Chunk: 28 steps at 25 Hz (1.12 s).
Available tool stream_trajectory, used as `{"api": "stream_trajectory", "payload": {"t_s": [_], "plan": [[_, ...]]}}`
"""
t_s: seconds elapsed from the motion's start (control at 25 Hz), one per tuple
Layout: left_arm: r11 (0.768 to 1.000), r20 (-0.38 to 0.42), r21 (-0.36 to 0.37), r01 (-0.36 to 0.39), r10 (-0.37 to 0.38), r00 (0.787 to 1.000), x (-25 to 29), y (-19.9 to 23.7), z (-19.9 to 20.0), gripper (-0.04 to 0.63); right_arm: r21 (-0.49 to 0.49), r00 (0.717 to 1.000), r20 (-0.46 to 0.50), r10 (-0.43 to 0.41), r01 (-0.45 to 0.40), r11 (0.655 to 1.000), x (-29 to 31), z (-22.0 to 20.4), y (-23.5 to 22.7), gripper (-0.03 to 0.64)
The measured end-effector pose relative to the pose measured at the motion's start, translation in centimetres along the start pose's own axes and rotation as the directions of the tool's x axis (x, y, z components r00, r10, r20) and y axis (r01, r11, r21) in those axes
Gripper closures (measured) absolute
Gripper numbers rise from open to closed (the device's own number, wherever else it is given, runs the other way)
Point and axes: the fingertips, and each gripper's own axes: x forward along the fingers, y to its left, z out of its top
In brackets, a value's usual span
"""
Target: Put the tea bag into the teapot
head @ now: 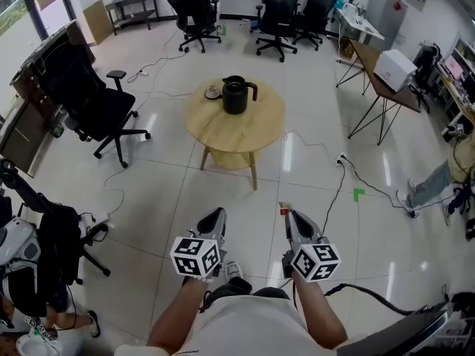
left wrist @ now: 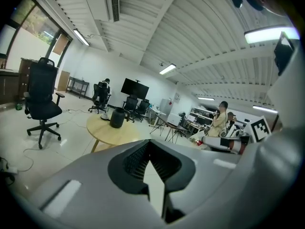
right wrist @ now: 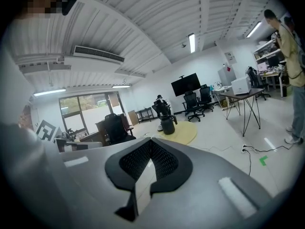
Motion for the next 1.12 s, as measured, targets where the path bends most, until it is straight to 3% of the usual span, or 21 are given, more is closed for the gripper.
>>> {"api": "stream_trajectory", "payload": {"t_s": [0.24, 0.72, 1.12], "plan": [[1.000, 0.011, -0.012, 0.015, -0.015, 1.000, 1.3, 1.4, 1.4, 0.583, -0.003, 0.999, 0.009, -0.039, 0.039, 0.999, 1.3, 1.2, -0.8, 0.615], [1.000, 0.004, -0.019, 0.024, -0.024, 1.000, 4.7, 2.1, 2.4, 0.583, -0.002, 1.000, 0.021, -0.011, 0.011, 1.000, 5.1, 3.0, -1.4, 0.615], [1.000, -0.006, -0.003, -0.016, 0.016, 1.000, 10.3, 4.1, 5.0, 0.583, 0.011, 1.000, -0.013, 0.020, -0.020, 1.000, 11.4, 5.2, -4.2, 0.617]]}}
